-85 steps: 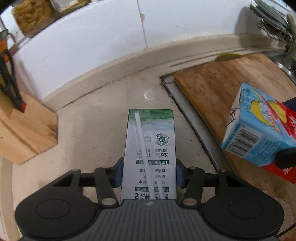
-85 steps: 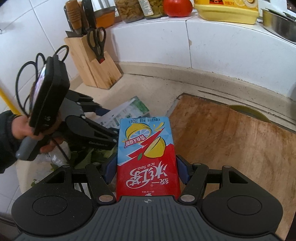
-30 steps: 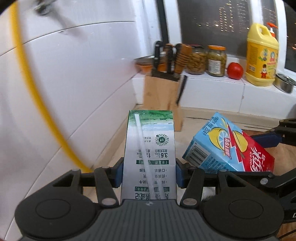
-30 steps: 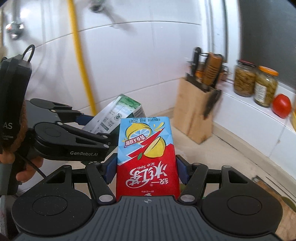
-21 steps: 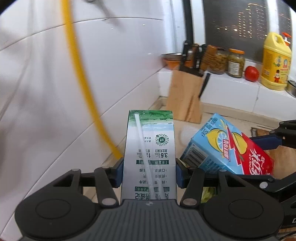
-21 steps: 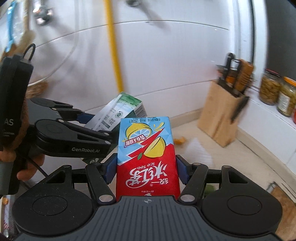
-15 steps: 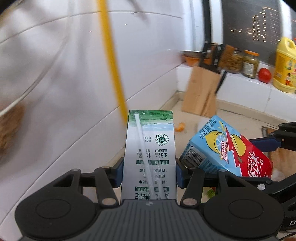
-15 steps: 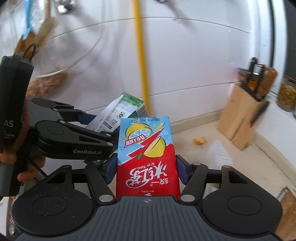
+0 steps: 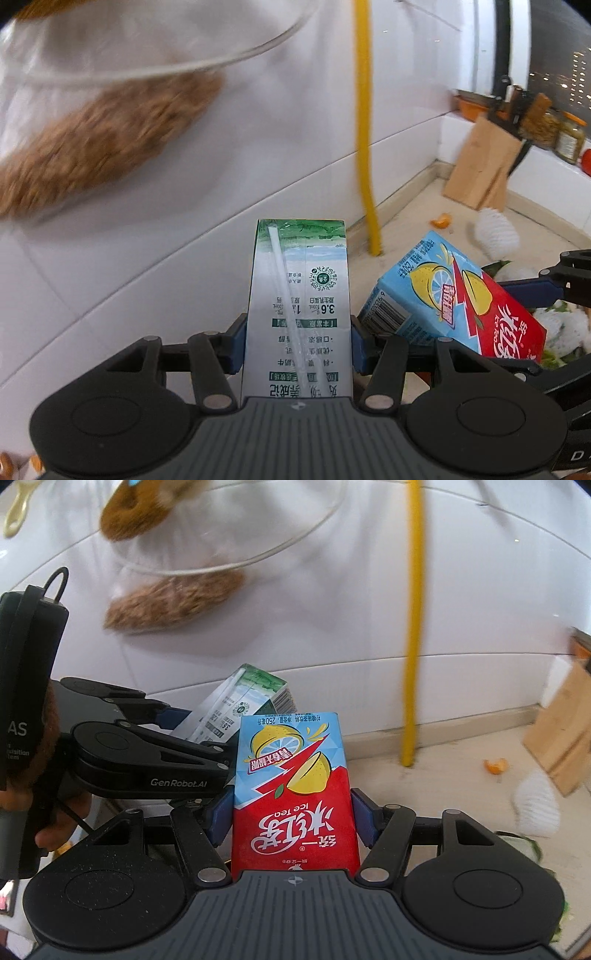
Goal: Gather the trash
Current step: 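Carry both cartons down toward the black trash bin below the counter, then open both grippers over the bin, dropping both cartons inside, then raise both tools back up toward the trash on the counter, then grasp a white foam fruit net with the right gripper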
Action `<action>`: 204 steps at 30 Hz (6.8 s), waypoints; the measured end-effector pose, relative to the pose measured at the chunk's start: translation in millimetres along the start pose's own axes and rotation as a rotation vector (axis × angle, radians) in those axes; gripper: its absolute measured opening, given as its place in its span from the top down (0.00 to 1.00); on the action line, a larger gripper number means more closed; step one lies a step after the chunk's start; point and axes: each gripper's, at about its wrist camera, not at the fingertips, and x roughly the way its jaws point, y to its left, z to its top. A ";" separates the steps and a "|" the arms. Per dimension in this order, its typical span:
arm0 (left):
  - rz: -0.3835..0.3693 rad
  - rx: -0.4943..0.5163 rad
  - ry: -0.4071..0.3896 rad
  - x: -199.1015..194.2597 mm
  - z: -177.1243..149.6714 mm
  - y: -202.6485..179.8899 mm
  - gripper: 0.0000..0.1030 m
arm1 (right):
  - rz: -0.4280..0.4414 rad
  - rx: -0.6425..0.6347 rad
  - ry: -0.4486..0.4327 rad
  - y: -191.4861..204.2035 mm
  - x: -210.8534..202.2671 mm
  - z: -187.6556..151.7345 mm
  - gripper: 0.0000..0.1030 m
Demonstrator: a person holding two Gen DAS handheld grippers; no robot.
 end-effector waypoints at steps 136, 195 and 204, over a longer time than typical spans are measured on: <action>0.195 -0.591 0.129 50.7 -112.5 63.6 0.40 | -0.060 0.176 0.299 42.4 182.8 -74.7 0.20; -0.571 0.062 0.119 51.4 -58.2 -193.8 0.40 | -0.362 0.405 0.137 -103.5 -100.9 -200.8 0.83; -0.615 0.166 0.069 65.7 -29.9 -229.8 0.40 | -0.419 0.461 0.056 -121.8 -142.8 -206.1 0.83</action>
